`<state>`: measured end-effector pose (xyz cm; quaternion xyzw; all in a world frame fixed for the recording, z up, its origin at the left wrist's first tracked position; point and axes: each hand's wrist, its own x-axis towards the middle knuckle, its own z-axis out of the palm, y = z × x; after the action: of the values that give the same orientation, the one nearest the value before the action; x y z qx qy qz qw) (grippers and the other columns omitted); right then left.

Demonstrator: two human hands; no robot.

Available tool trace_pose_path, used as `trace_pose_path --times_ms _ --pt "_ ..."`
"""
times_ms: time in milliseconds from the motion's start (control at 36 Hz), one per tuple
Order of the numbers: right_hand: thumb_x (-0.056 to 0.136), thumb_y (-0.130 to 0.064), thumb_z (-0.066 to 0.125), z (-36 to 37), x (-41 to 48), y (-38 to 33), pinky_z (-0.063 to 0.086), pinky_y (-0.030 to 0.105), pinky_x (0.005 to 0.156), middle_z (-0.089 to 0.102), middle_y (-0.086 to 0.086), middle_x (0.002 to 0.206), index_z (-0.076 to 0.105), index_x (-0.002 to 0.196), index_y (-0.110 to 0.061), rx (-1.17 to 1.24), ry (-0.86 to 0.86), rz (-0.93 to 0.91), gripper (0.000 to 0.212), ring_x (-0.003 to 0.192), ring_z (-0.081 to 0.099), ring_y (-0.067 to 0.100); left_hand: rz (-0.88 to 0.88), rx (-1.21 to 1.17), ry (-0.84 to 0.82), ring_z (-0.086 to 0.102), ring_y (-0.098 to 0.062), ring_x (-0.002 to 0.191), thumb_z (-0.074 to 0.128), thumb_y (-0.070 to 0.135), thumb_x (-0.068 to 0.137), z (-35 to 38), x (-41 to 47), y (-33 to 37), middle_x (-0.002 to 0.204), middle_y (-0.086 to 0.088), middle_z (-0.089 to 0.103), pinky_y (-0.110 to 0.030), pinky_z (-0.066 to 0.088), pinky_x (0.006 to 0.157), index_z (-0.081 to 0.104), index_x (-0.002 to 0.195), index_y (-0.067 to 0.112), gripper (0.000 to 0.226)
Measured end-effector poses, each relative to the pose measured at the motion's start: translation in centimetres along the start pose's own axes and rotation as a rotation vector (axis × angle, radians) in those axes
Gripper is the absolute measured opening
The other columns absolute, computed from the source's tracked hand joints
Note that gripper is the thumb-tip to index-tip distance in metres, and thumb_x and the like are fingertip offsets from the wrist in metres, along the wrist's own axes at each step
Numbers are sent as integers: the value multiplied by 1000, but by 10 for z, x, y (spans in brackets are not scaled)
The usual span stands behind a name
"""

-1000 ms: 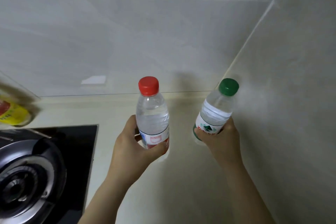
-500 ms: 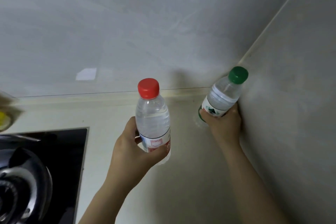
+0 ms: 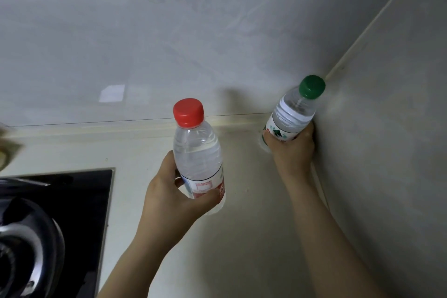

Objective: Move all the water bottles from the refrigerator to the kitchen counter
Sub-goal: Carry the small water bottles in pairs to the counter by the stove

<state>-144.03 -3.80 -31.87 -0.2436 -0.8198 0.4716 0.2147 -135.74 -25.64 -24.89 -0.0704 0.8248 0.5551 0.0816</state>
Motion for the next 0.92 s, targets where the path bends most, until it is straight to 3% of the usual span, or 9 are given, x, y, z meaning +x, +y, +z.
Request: trace_pose_path --times_ms 111,222,389,556,694,917 --pt "60 -17 85 3 -3 2 51 30 73 60 -5 92 52 109 -9 18 26 17 60 85 64 23 7 -13 1 63 3 90 85 23 59 0 2 1 95 28 64 -8 51 67 51 104 42 60" --pt "62 -17 85 5 -8 1 47 23 75 60 -8 97 52 114 -9 42 65 18 62 85 61 13 12 -18 -1 62 6 90 85 22 59 1 3 1 95 30 63 -5 49 66 50 101 44 59" --pt "57 -25 89 0 -13 0 50 27 70 61 -11 81 58 94 -15 -12 65 26 49 76 62 12 15 -5 -10 61 8 88 85 24 59 2 4 1 93 28 63 -5 49 64 49 100 45 58" --pt "56 -28 89 -5 -16 -5 49 27 71 61 -10 83 59 94 -14 -64 35 23 50 81 64 17 14 2 -16 58 13 89 84 23 59 3 5 2 89 34 61 -2 46 62 47 95 48 58" --pt "61 -24 86 -10 -17 -3 53 35 80 66 -2 95 59 103 -13 -66 -17 51 51 92 65 22 25 25 -16 57 13 89 84 22 60 5 10 1 91 31 60 -5 46 61 46 95 49 58" --pt "74 -18 76 -41 -37 0 48 43 93 63 12 122 55 125 -4 -317 -145 -26 57 111 58 29 71 42 -24 57 8 90 85 21 61 13 24 2 94 29 61 -4 47 68 47 95 46 57"
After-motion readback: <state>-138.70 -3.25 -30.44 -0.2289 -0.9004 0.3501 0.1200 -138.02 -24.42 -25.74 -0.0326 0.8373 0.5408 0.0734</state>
